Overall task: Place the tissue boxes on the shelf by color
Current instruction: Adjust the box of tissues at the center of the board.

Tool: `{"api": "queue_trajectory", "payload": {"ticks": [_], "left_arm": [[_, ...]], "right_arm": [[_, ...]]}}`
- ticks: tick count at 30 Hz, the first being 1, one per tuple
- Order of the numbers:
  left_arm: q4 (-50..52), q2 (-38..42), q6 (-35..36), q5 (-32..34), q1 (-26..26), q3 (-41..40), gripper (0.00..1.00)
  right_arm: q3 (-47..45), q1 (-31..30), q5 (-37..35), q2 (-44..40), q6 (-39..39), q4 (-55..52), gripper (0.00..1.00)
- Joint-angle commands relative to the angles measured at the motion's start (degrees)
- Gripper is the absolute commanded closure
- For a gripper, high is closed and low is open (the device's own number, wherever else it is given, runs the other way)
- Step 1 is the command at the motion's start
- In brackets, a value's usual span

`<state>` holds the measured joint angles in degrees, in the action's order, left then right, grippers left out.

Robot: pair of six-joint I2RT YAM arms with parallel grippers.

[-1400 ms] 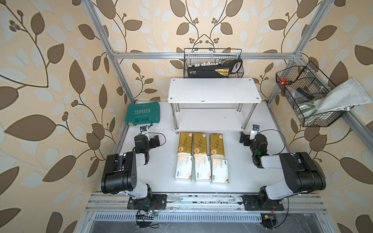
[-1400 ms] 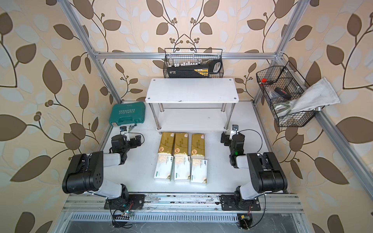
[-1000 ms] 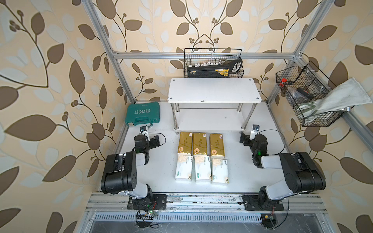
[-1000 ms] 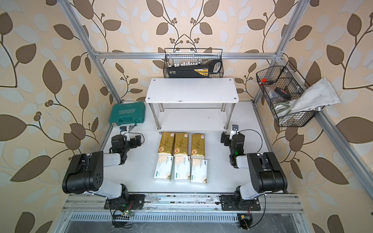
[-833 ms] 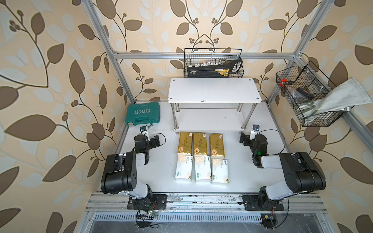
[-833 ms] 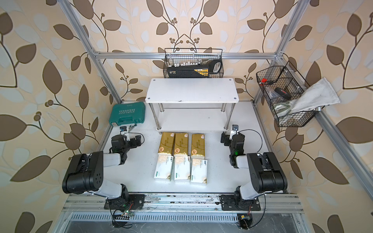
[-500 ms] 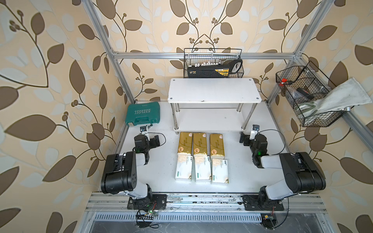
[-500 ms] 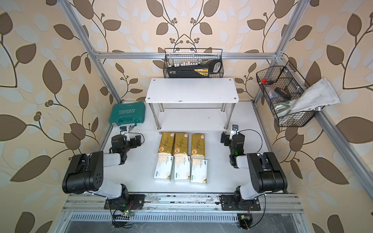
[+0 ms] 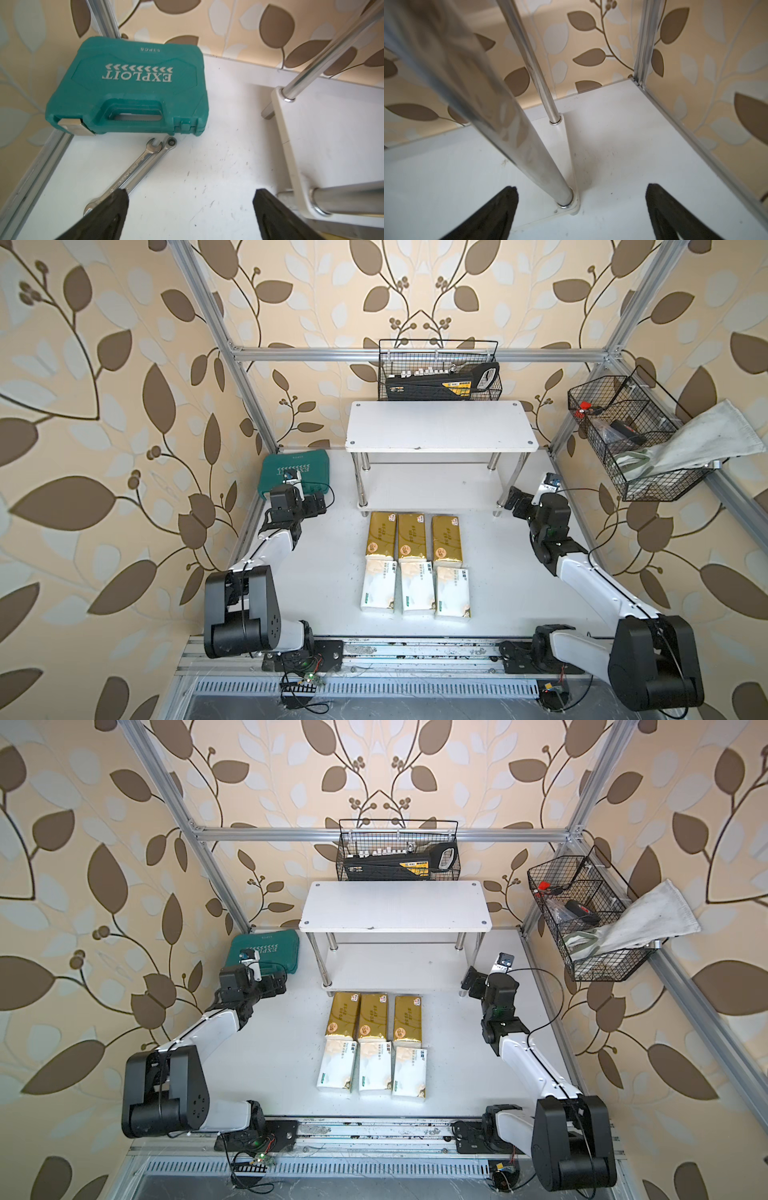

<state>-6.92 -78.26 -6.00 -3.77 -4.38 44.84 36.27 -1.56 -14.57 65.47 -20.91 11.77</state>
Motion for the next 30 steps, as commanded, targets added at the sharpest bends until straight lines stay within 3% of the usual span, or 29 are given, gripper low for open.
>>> {"api": "queue_trajectory", "payload": {"ticks": [1, 6, 10, 18, 22, 25, 30], "left_arm": [[15.4, 4.1, -4.3, 4.3, 4.0, 5.0, 0.01], [31.3, 7.2, -14.5, 6.8, 8.8, 10.4, 0.01], [37.5, 11.0, -19.3, 4.6, 11.2, 10.0, 0.01], [43.6, 17.1, -23.5, -1.9, 14.9, 8.0, 0.01], [44.0, 17.1, -25.2, -2.9, 18.8, 7.0, 0.01], [43.5, 16.2, -26.9, -1.8, 22.8, 6.6, 0.01], [40.4, 12.9, -29.0, 2.1, 30.3, 6.3, 0.01]], "right_arm": [[2.1, 0.8, 3.5, -2.6, -15.5, -17.3, 0.01], [2.2, 0.9, 20.3, -5.9, -14.4, -21.1, 0.01], [3.0, -1.1, 25.7, -8.2, -13.1, -27.2, 0.01], [9.6, -16.7, 20.4, -7.4, -10.3, -42.1, 0.01], [14.7, -27.4, 13.1, -3.7, -10.1, -48.5, 0.01], [18.1, -32.8, 9.2, -1.4, -11.0, -52.3, 0.01], [20.6, -36.9, 7.7, 0.2, -12.9, -53.6, 0.01]]}}
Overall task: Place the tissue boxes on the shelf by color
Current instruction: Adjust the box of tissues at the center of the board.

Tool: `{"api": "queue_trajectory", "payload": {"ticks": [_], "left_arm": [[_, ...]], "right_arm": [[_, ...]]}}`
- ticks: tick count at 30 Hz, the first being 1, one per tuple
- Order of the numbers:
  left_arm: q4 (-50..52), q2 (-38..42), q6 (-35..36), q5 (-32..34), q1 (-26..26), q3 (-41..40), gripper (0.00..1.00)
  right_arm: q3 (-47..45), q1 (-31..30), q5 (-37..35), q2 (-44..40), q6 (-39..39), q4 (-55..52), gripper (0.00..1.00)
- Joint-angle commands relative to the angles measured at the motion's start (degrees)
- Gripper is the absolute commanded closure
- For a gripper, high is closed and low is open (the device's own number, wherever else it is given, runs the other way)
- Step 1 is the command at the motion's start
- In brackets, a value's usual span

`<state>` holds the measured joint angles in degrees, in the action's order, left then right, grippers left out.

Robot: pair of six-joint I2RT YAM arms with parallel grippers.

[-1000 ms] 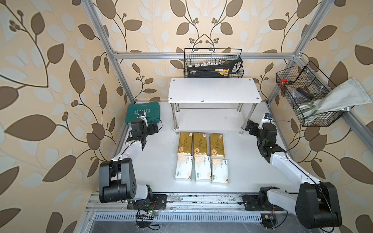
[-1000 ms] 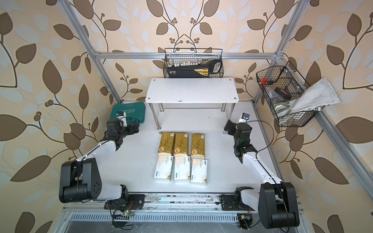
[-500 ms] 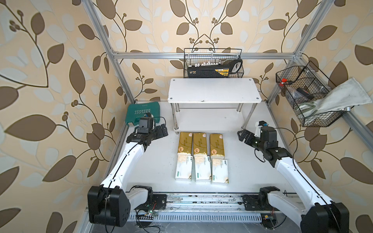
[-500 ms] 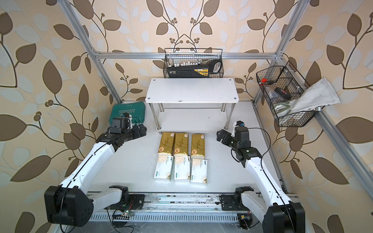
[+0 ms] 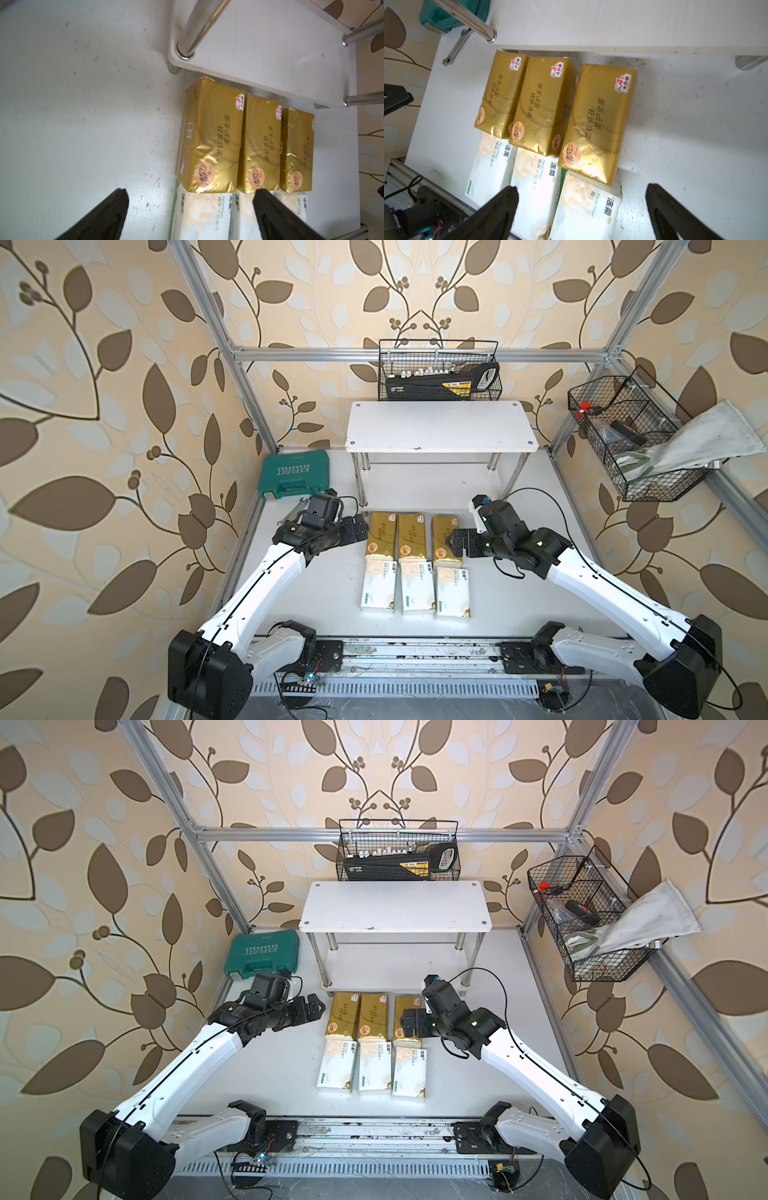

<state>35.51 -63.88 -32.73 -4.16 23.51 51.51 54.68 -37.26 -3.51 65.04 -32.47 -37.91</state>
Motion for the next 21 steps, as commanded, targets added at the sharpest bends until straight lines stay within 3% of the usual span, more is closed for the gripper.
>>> {"api": "queue_trajectory", "payload": {"ticks": [1, 6, 21], "left_arm": [[-2.5, -2.5, -2.5, 3.2, 3.6, -0.1, 0.01], [-3.3, -8.0, -2.6, 6.5, 8.3, 1.5, 0.01], [-8.2, -16.1, -1.1, 9.6, 14.1, 2.1, 0.01]], "right_arm": [[2.7, -1.7, -3.3, 1.0, -1.6, -4.1, 0.01], [2.8, -2.7, -4.5, 1.5, -2.7, -4.6, 0.01], [-2.5, -2.9, -5.7, -3.4, -5.4, -4.9, 0.01]]}}
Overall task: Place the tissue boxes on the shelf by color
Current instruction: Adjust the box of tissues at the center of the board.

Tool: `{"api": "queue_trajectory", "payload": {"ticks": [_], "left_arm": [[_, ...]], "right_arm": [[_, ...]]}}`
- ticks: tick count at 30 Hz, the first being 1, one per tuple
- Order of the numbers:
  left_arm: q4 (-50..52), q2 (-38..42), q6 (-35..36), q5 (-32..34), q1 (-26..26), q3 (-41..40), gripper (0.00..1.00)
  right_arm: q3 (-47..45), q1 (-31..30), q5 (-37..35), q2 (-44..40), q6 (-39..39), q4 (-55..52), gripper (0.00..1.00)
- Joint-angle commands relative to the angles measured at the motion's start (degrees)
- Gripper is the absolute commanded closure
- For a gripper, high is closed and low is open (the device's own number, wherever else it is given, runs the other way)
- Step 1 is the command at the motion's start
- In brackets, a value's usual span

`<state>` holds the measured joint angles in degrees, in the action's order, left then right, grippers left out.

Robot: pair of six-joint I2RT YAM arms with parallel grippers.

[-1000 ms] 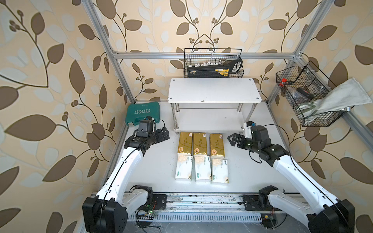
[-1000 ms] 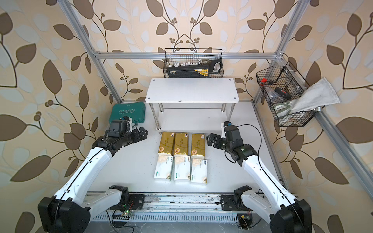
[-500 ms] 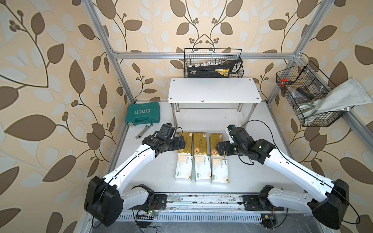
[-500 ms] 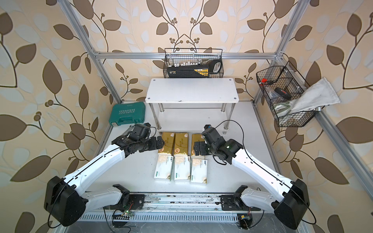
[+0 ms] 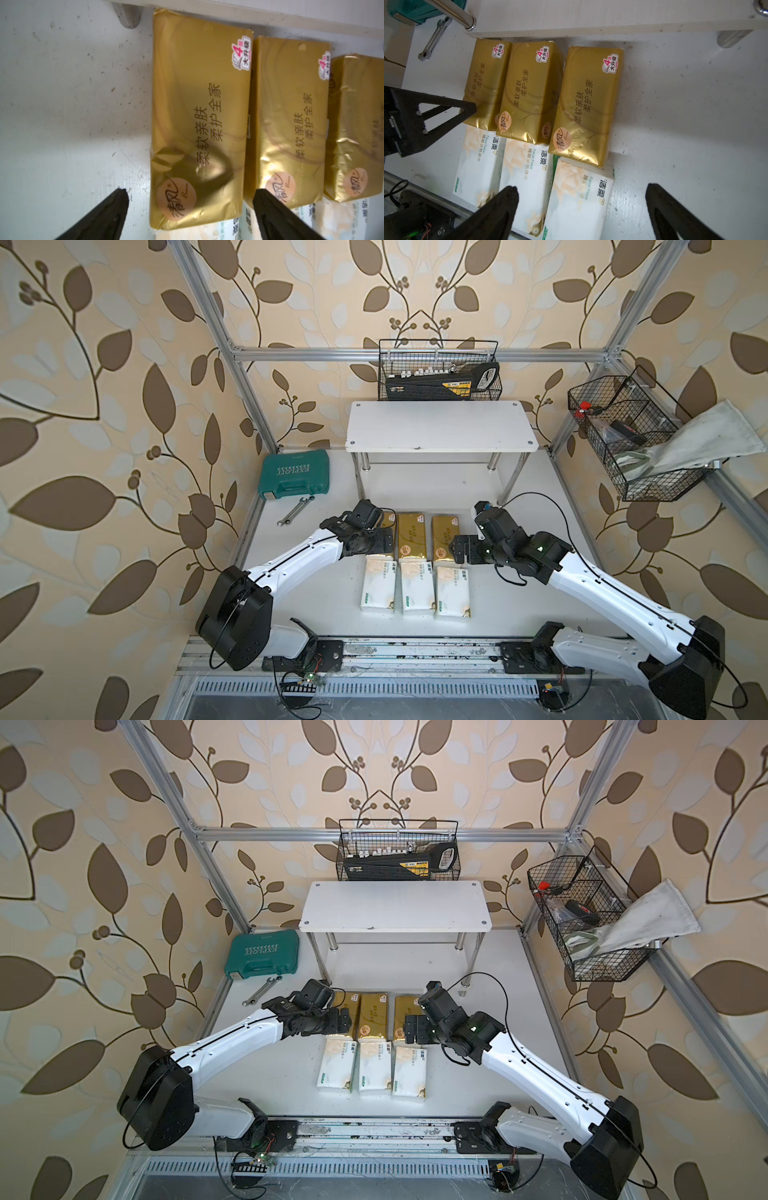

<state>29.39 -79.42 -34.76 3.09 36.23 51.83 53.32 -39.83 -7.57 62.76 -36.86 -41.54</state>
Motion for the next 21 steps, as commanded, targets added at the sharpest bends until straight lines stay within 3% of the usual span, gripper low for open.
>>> {"api": "queue_trajectory", "payload": {"ticks": [1, 21], "left_arm": [[-2.4, -0.8, 1.0, 3.0, 1.8, 1.7, 0.01], [-6.2, -1.5, -3.6, 15.3, 7.3, -4.7, 0.01]], "right_arm": [[-1.3, -0.3, -1.7, -1.2, -1.0, -1.3, 0.01], [-3.7, -0.3, -2.5, -3.5, -1.9, -1.8, 0.01]]}}
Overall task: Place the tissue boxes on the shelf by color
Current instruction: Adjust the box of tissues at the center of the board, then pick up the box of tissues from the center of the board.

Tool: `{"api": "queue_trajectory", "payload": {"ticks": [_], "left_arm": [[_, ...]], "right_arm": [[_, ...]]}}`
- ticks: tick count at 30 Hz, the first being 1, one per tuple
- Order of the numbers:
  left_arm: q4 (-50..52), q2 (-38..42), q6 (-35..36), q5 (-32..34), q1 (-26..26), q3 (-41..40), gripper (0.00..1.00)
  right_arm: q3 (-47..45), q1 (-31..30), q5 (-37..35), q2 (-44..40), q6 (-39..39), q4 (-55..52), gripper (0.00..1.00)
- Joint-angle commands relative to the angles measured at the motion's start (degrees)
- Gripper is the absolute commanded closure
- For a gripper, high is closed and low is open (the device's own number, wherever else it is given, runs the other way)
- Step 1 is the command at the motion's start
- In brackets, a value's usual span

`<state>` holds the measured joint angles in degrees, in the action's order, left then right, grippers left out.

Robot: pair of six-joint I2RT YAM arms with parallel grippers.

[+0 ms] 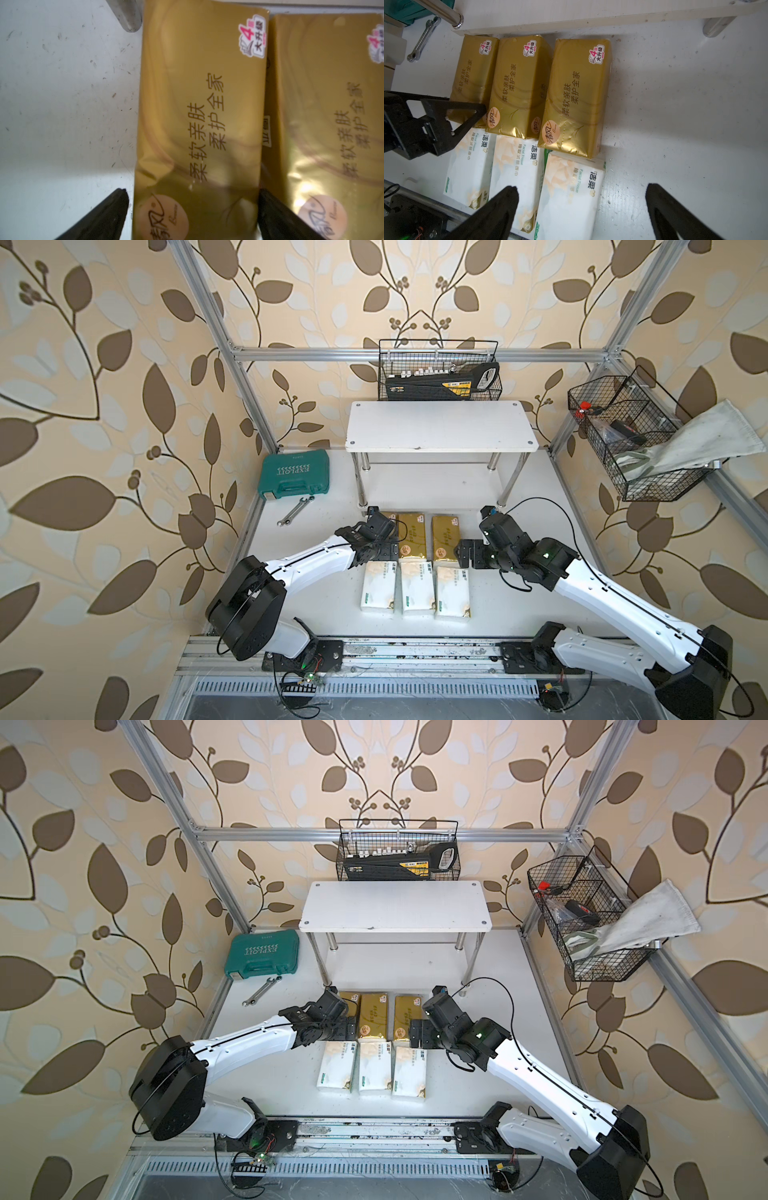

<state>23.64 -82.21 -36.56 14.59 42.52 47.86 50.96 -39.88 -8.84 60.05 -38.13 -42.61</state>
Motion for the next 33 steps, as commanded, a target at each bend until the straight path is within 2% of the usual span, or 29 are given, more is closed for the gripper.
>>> {"api": "queue_trajectory", "payload": {"ticks": [1, 7, 11, 17, 22, 25, 28, 33], "left_arm": [[-0.4, 2.4, -2.1, 4.6, 1.4, -1.1, 0.01], [3.1, 10.9, -4.9, 8.2, 4.2, -2.0, 0.01], [8.0, 15.6, -8.2, 7.7, 6.4, -2.9, 0.01], [13.3, 20.4, -15.8, 9.2, 14.9, -6.0, 0.01], [16.5, 18.2, -25.1, 13.4, 24.9, -6.6, 0.01], [16.6, 15.0, -28.5, 14.8, 29.1, -6.6, 0.01], [17.6, 11.8, -31.1, 16.4, 31.5, -6.0, 0.01], [18.6, 10.0, -34.1, 17.8, 32.4, -6.5, 0.01]], "right_arm": [[-1.3, -0.3, -1.2, -0.8, -0.6, -0.7, 0.01], [-2.0, -0.3, -1.3, -1.4, -0.6, -0.8, 0.01], [-2.4, -0.3, -1.2, -1.7, -0.7, -1.0, 0.01], [-2.9, -0.3, -1.7, -3.0, -0.6, -1.7, 0.01], [-2.9, -0.3, -2.2, -4.5, -0.4, -3.2, 0.01], [-3.1, -0.3, -2.5, -5.6, -0.3, -4.1, 0.01], [-3.2, -0.3, -2.7, -6.7, -0.1, -5.0, 0.01], [-3.3, -0.3, -3.1, -8.0, 0.0, -6.3, 0.01]]}}
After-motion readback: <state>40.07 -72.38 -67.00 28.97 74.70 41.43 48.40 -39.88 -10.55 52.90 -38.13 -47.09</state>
